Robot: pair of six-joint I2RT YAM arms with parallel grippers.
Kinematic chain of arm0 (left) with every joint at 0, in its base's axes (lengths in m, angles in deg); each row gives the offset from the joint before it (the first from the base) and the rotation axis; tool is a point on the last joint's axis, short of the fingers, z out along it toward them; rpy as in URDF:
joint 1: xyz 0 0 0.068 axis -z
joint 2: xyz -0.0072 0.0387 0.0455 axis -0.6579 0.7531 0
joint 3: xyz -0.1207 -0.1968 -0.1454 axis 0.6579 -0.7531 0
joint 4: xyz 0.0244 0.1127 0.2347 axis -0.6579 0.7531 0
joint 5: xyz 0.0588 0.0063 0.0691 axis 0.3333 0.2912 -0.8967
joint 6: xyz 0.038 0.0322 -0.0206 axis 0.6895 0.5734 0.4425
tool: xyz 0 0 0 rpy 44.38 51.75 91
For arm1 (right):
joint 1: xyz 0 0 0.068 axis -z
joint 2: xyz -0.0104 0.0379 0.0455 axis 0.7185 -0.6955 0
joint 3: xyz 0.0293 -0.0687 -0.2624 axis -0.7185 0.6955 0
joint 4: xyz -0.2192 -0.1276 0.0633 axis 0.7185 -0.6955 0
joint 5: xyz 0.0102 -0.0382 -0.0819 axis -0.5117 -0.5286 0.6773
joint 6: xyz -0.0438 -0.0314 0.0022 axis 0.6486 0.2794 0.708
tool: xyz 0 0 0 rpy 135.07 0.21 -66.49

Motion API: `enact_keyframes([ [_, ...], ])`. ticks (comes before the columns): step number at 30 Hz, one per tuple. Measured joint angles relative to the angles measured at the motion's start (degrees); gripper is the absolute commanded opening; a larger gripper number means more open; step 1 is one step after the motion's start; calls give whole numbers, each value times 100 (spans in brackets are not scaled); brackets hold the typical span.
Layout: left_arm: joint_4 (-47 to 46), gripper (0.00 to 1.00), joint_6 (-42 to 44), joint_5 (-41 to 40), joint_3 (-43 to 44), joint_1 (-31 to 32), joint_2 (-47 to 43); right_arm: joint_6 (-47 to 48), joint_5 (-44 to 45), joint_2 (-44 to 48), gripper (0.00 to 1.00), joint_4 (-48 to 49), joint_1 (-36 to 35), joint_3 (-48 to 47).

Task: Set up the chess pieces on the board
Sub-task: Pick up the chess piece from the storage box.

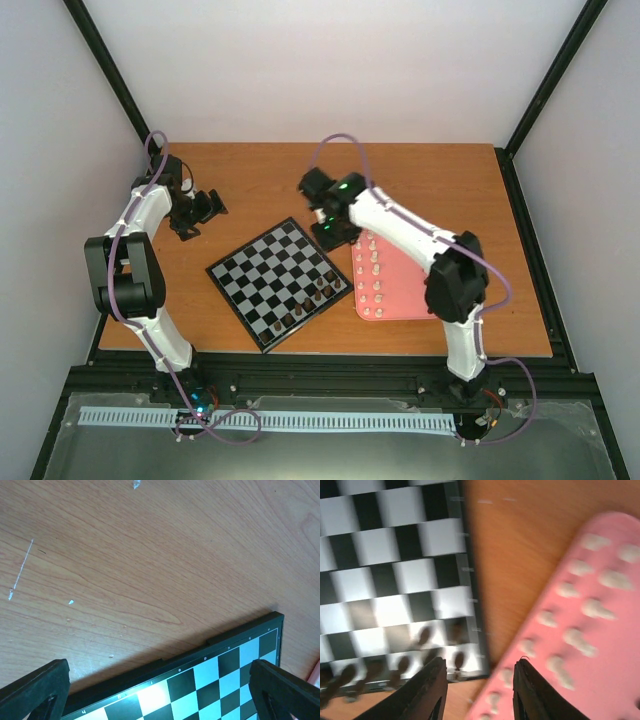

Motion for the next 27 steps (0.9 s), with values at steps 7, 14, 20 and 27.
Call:
enact_keyframes([
  [7, 2, 100, 0, 2, 0, 9, 2, 111, 240, 682, 38, 442, 1991, 1311],
  [14, 4, 100, 2, 0, 0, 48, 15, 385, 448, 680, 37, 807, 3001, 2142],
  [20, 4, 100, 2, 0, 0, 57, 55, 584, 472, 664, 37, 1104, 3250, 2350],
  [27, 9, 100, 2, -2, 4, 57, 118, 713, 503, 459, 37, 1346, 3508, 2511],
])
